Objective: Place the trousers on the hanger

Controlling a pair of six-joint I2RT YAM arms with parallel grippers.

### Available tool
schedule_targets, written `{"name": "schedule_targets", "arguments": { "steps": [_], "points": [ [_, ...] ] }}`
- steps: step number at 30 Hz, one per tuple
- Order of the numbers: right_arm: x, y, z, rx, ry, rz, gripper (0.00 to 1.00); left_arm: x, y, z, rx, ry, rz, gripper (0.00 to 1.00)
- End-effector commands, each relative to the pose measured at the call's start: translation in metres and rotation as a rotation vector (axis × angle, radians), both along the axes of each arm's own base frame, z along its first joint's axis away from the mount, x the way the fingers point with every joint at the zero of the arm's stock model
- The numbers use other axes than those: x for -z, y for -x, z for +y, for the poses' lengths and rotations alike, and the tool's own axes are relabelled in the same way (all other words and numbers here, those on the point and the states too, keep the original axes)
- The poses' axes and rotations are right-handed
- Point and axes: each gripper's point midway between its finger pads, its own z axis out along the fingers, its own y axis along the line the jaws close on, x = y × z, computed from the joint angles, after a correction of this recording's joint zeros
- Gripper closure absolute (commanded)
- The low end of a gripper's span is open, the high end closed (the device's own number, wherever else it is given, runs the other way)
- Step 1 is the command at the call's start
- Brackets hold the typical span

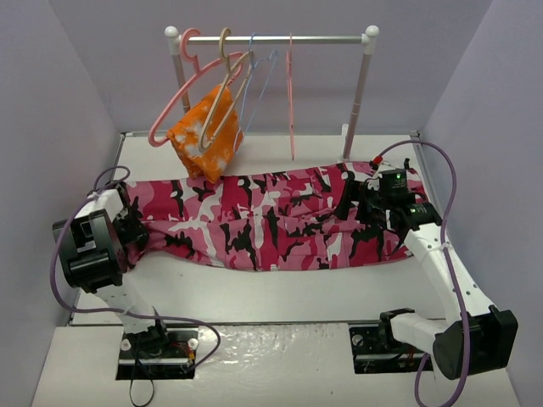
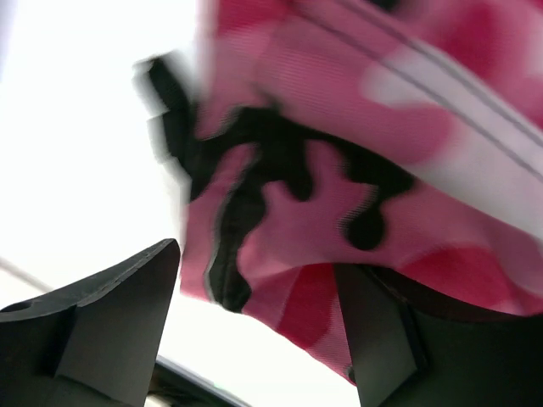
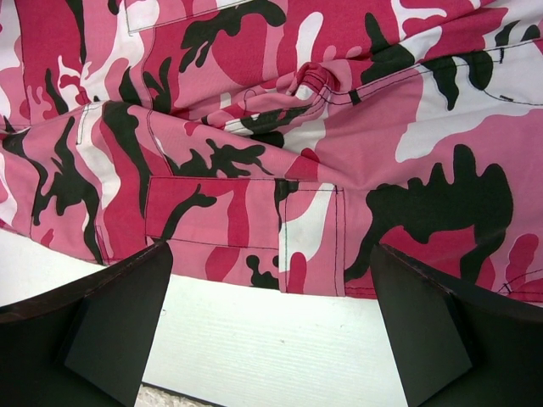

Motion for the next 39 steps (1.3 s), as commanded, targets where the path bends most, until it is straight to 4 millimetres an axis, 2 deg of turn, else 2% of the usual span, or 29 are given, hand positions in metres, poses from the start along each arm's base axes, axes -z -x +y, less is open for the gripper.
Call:
{"name": "schedule_targets", "arguments": {
  "steps": [1, 4, 9, 13, 19, 22, 26, 29, 31, 34, 39],
  "points": [
    [-0.014, -0.008, 0.002, -0.019, 0.009, -0.060, 0.00, -0.025, 0.012, 0.058, 0.044, -0.271, 0.163, 0.30],
    [-0.014, -0.007, 0.006, -0.050, 0.024, -0.059, 0.01, -0.029, 0.014, 0.069, 0.066, -0.326, 0.216, 0.30],
    [-0.002, 0.005, 0.039, -0.170, 0.072, -0.022, 0.03, -0.053, 0.018, 0.074, 0.013, -0.400, 0.135, 0.29],
    [0.014, 0.023, 0.076, -0.247, 0.121, 0.002, 0.04, -0.067, 0.013, 0.059, -0.015, -0.345, -0.020, 0.29],
    [0.056, 0.029, 0.089, -0.165, 0.226, 0.037, 0.07, -0.078, -0.018, 0.006, 0.022, -0.138, -0.347, 0.29],
    [0.083, 0.023, 0.085, -0.091, 0.255, 0.067, 0.09, -0.069, -0.029, -0.009, 0.030, -0.088, -0.390, 0.29],
    [0.123, 0.020, 0.085, -0.063, 0.291, 0.125, 0.09, -0.038, -0.032, -0.014, 0.022, -0.029, -0.312, 0.29],
    [0.156, 0.036, 0.077, -0.054, 0.328, 0.207, 0.09, -0.011, -0.026, -0.013, 0.017, -0.005, -0.209, 0.29],
    [0.172, 0.050, 0.073, -0.053, 0.347, 0.271, 0.09, 0.000, -0.019, -0.013, 0.013, 0.004, -0.152, 0.29],
    [0.182, 0.082, 0.060, -0.051, 0.396, 0.381, 0.09, 0.007, 0.002, -0.012, -0.002, 0.010, -0.056, 0.29],
    [0.176, 0.122, 0.053, -0.043, 0.373, 0.500, 0.07, 0.008, 0.031, -0.003, -0.017, -0.016, 0.046, 0.29]
  ]
}}
